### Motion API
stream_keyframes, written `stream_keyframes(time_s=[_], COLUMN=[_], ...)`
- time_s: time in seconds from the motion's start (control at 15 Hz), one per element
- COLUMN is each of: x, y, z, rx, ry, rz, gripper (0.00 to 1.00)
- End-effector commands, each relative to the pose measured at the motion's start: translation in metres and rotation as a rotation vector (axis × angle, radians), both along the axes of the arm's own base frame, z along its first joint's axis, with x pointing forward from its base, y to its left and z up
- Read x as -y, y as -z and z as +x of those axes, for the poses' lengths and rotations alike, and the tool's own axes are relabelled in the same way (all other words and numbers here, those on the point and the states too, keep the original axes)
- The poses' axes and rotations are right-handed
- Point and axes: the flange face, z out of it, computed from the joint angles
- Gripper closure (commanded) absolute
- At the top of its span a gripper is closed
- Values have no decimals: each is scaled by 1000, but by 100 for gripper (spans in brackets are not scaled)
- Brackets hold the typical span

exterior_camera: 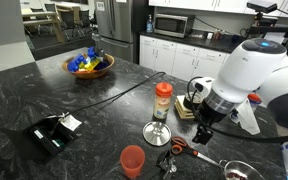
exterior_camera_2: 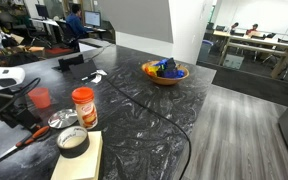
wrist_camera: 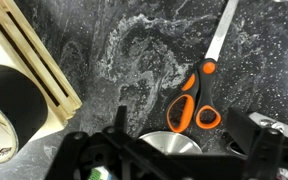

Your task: Move the scissors away from the silver lid

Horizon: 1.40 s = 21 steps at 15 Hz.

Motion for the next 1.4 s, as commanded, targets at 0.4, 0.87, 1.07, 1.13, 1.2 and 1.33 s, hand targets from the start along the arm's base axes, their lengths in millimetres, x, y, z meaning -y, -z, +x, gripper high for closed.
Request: stream_keyframes(time_s=[0.4, 0.87, 1.07, 1.13, 1.2, 1.33], x=[-8, 6, 18, 23, 28, 35], y=[36, 45, 45, 46, 46, 46], z=[34, 65, 73, 73, 74, 74], rx=[-32, -29, -38, -41, -41, -51], ry=[47, 82, 120, 134, 148, 166], rz=[13, 27, 45, 46, 44, 58], gripper=[0, 0, 0, 0, 0, 0])
